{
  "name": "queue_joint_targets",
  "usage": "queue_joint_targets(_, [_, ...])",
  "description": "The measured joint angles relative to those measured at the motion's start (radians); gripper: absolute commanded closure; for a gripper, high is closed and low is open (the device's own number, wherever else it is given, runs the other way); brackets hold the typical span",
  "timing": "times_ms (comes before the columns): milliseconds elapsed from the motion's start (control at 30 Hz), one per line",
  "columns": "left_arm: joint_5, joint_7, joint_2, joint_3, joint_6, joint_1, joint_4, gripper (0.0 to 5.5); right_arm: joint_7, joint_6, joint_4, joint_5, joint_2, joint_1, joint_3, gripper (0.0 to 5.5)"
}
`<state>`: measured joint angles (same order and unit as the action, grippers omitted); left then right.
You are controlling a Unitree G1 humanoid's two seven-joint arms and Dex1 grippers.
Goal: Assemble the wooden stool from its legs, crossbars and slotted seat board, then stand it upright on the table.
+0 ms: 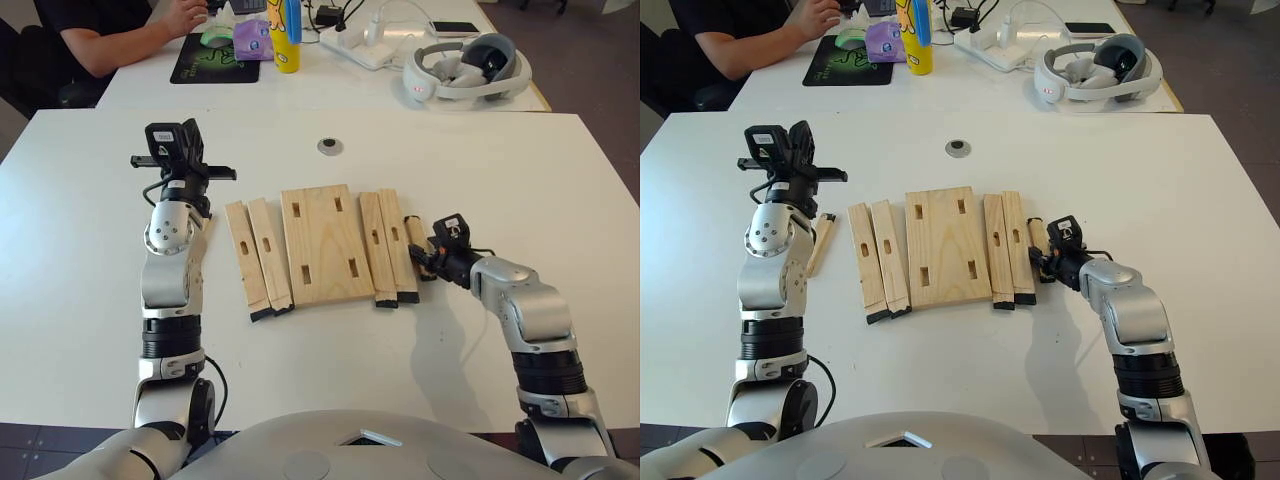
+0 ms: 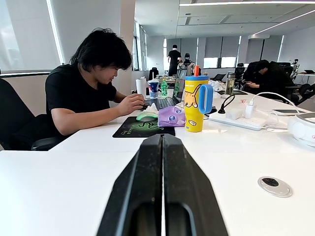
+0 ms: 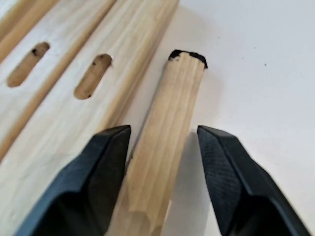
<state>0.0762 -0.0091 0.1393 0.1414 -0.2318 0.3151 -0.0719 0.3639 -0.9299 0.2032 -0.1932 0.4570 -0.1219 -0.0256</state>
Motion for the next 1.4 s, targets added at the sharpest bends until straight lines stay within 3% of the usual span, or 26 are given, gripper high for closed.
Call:
queue_joint_targets(167, [0.001,-0.001,0.002,0.001,-0.012,0.005,0.0,5.5,-0.037,-0.055,0.005,-0.024,-0.062,-0.006,0.048,4.19])
queue_joint_targets(400, [0.054,-0.023,0.003,0.013,-0.079,0.042,-0.007,5.5,-0.055,-0.111,0.006,-0.059,-0.098,-0.022,0.096,4.19])
queue_joint_targets(500, [0.131,-0.063,-0.008,0.025,-0.129,0.044,-0.025,5.12,-0.085,-0.037,-0.02,-0.027,-0.097,-0.022,0.101,4.19])
queue_joint_targets(700, [0.434,-0.171,-0.05,0.066,-0.304,0.109,-0.102,4.17,-0.122,0.28,0.024,-0.069,-0.167,-0.144,0.221,4.19])
queue_joint_targets(967, [0.84,-0.181,-0.058,0.143,-0.639,0.205,-0.119,3.06,0.01,0.397,0.084,-0.164,-0.23,-0.141,0.115,4.19])
queue_joint_targets(1100, [1.016,-0.163,-0.045,0.153,-0.808,0.232,-0.101,3.06,0.054,0.435,0.115,-0.179,-0.238,-0.113,0.08,4.19])
queue_joint_targets(1400, [1.076,-0.063,-0.054,0.142,-0.87,0.259,-0.056,3.06,0.117,0.48,0.158,-0.207,-0.238,-0.082,0.02,4.19])
